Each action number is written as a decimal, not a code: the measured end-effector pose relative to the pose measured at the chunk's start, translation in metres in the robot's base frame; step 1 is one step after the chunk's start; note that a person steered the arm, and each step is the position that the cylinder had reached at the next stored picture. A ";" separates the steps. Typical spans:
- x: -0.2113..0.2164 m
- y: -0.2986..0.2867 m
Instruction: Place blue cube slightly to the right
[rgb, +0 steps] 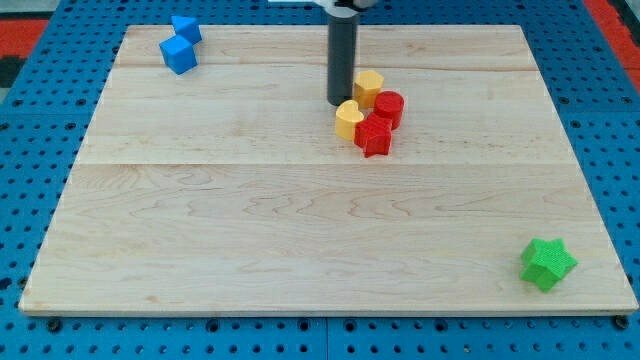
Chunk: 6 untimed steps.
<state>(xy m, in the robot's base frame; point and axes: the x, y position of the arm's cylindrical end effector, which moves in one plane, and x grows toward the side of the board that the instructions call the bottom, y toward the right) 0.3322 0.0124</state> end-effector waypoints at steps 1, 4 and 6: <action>-0.026 -0.037; -0.034 -0.271; -0.057 -0.209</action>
